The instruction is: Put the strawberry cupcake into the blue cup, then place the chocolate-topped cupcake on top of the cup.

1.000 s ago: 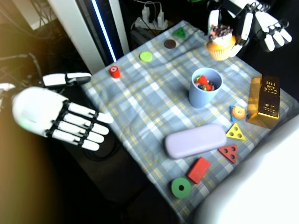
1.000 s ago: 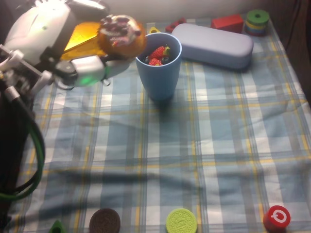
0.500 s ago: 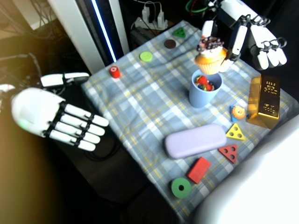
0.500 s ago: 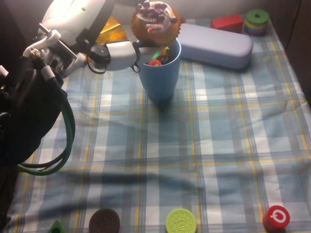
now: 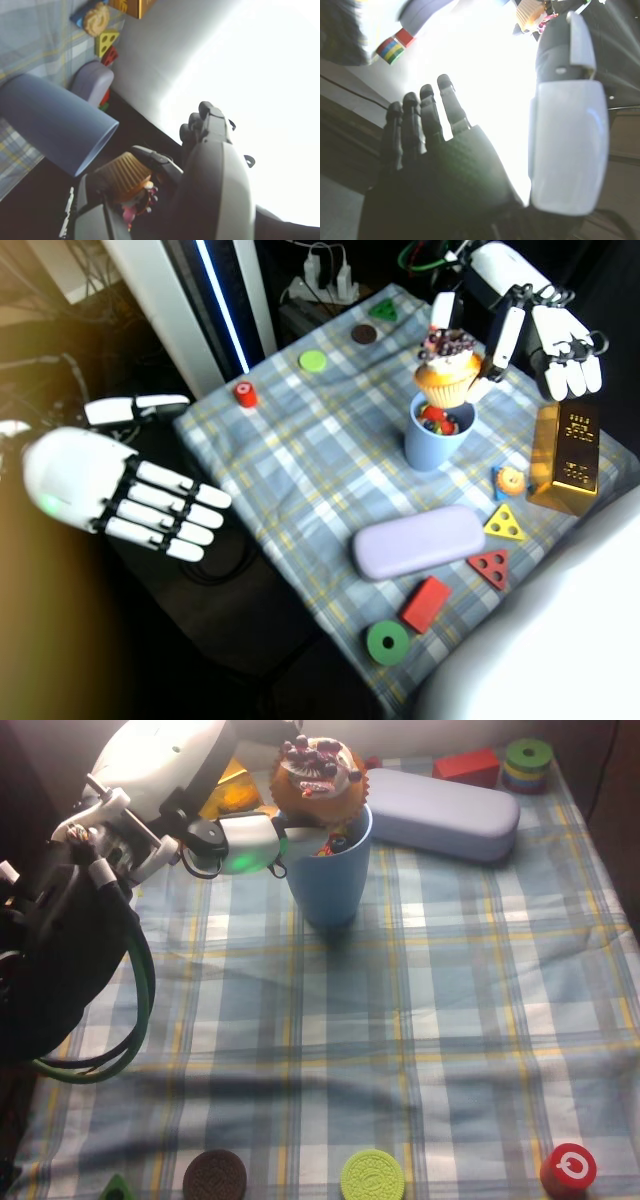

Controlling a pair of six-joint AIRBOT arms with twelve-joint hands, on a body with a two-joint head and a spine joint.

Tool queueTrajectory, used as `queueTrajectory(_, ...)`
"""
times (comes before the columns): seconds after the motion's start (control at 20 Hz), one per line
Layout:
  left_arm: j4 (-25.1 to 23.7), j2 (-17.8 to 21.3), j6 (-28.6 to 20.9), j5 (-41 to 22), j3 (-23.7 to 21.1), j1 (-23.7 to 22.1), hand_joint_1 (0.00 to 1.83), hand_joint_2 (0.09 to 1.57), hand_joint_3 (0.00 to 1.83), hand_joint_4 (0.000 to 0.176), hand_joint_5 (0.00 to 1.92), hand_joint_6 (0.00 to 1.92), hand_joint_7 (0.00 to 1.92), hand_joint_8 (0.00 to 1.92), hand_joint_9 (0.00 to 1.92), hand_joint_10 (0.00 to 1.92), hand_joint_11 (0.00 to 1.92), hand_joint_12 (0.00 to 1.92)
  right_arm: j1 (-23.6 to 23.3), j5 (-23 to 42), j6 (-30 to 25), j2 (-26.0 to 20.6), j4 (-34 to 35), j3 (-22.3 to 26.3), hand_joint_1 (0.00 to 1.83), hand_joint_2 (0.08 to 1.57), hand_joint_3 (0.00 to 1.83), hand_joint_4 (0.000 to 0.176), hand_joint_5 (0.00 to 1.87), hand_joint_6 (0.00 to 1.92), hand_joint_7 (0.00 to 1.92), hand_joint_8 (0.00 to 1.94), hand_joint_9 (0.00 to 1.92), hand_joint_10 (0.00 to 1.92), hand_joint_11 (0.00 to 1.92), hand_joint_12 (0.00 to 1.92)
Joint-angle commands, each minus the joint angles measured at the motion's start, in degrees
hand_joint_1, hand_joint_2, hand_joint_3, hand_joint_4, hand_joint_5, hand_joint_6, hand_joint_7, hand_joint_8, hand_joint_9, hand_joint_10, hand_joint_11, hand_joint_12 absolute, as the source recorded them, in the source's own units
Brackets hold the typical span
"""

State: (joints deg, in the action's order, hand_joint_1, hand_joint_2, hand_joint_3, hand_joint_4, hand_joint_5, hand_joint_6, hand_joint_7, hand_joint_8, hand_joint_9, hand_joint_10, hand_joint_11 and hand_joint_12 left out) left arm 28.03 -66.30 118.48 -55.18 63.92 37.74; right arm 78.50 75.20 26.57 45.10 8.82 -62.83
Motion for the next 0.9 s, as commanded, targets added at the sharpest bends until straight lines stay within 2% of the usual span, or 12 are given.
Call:
queueTrajectory(0.0, -1.94, 0.17, -0.21, -6.30, 0.24, -0.29, 1.01, 1.11, 0.00, 0.176, 0.97, 0.98, 0.29, 0.00, 0.19, 0.00, 0.00, 0.35, -0.18, 6.76, -0.76, -0.22, 1.98, -0.29, 0.00, 0.92, 0.01, 0.000, 0.00, 0.00, 0.00, 0.00, 0.00, 0.00, 0.00, 0.00)
queueTrajectory(0.1, -1.85, 0.20, -0.21, -6.32, 0.25, -0.26, 0.98, 1.14, 0.00, 0.176, 0.91, 1.08, 0.27, 0.00, 0.19, 0.00, 0.00, 0.38, -0.18, 6.76, -0.77, -0.23, 1.99, -0.27, 0.00, 0.93, 0.01, 0.000, 0.00, 0.00, 0.00, 0.00, 0.00, 0.00, 0.00, 0.00)
queueTrajectory(0.15, -1.85, 0.20, -0.21, -6.32, 0.25, -0.28, 0.93, 1.07, 0.00, 0.176, 0.68, 0.40, 0.24, 0.00, 0.17, 0.01, 0.00, 0.31, -0.17, 6.76, -0.77, -0.22, 1.99, -0.27, 0.00, 0.94, 0.01, 0.000, 0.00, 0.00, 0.00, 0.00, 0.00, 0.00, 0.00, 0.00)
queueTrajectory(0.2, -1.85, 0.21, -0.21, -6.32, 0.24, -0.28, 0.93, 1.07, 0.00, 0.176, 0.68, 0.40, 0.24, 0.00, 0.17, 0.01, 0.00, 0.31, -0.15, 6.76, -0.77, -0.21, 1.99, -0.27, 0.00, 0.94, 0.01, 0.000, 0.00, 0.00, 0.00, 0.00, 0.00, 0.00, 0.00, 0.00)
queueTrajectory(0.25, -1.85, 0.22, -0.21, -6.32, 0.23, -0.25, 0.93, 1.04, 0.00, 0.176, 0.67, 0.04, 0.23, 0.00, 0.19, 0.00, 0.00, 0.32, -0.13, 6.76, -0.77, -0.18, 1.99, -0.27, 0.00, 0.95, 0.01, 0.000, 0.00, 0.00, 0.00, 0.00, 0.00, 0.00, 0.00, 0.00)
queueTrajectory(0.45, -1.65, 0.24, -0.21, -6.32, 0.20, -0.17, 0.96, 0.99, 0.00, 0.176, 0.60, 0.00, 0.19, 0.00, 0.16, 0.00, 0.00, 0.30, -0.02, 6.76, -0.77, -0.12, 2.00, -0.27, 0.00, 0.94, 0.01, 0.000, 0.00, 0.00, 0.00, 0.00, 0.00, 0.00, 0.00, 0.00)
queueTrajectory(0.5, -1.65, 0.25, -0.21, -6.33, 0.19, -0.14, 0.93, 1.01, 0.00, 0.176, 0.57, 0.00, 0.19, 0.00, 0.16, 0.00, 0.00, 0.28, 0.01, 6.76, -0.77, -0.12, 2.01, -0.27, 0.00, 0.94, 0.00, 0.020, 0.00, 0.00, 0.00, 0.00, 0.00, 0.00, 0.00, 0.00)
queueTrajectory(0.55, -1.65, 0.27, -0.21, -6.32, 0.18, -0.14, 0.93, 1.00, 0.00, 0.176, 0.57, 0.00, 0.19, 0.00, 0.15, 0.00, 0.00, 0.27, 0.02, 6.76, -0.77, -0.11, 2.02, -0.27, 0.00, 0.94, 0.00, 0.029, 0.00, 0.00, 0.00, 0.00, 0.00, 0.00, 0.00, 0.00)
queueTrajectory(0.6, -1.65, 0.30, -0.21, -6.32, 0.12, -0.14, 0.88, 1.01, 0.00, 0.176, 0.58, 0.00, 0.19, 0.00, 0.14, 0.00, 0.00, 0.26, 0.02, 6.76, -0.77, -0.08, 2.02, -0.28, 0.00, 0.95, 0.01, 0.019, 0.00, 0.00, 0.00, 0.00, 0.00, 0.00, 0.00, 0.00)
queueTrajectory(0.7, -1.65, 0.31, -0.21, -6.33, 0.09, -0.16, 0.91, 1.02, 0.00, 0.173, 0.60, 0.00, 0.21, 0.00, 0.17, 0.00, 0.00, 0.33, 0.02, 6.75, -0.77, 0.03, 2.02, -0.29, 0.00, 0.93, 0.00, 0.060, 0.00, 0.00, 0.00, 0.00, 0.00, 0.00, 0.00, 0.00)
queueTrajectory(0.8, -1.65, 0.32, -0.21, -6.27, 0.08, -0.16, 0.97, 1.04, 0.00, 0.176, 0.60, 0.00, 0.21, 0.00, 0.19, 0.00, 0.00, 0.39, 0.08, 6.75, -0.77, 0.09, 2.02, -0.33, 0.00, 0.93, 0.00, 0.033, 0.00, 0.00, 0.00, 0.00, 0.00, 0.00, 0.00, 0.00)
queueTrajectory(0.85, -1.65, 0.33, -0.21, -6.27, 0.06, -0.15, 0.97, 1.03, 0.00, 0.167, 0.59, 0.00, 0.21, 0.00, 0.18, 0.00, 0.00, 0.39, 0.08, 6.75, -0.77, 0.09, 2.02, -0.35, 0.00, 0.92, 0.00, 0.043, 0.00, 0.00, 0.00, 0.00, 0.00, 0.00, 0.00, 0.00)
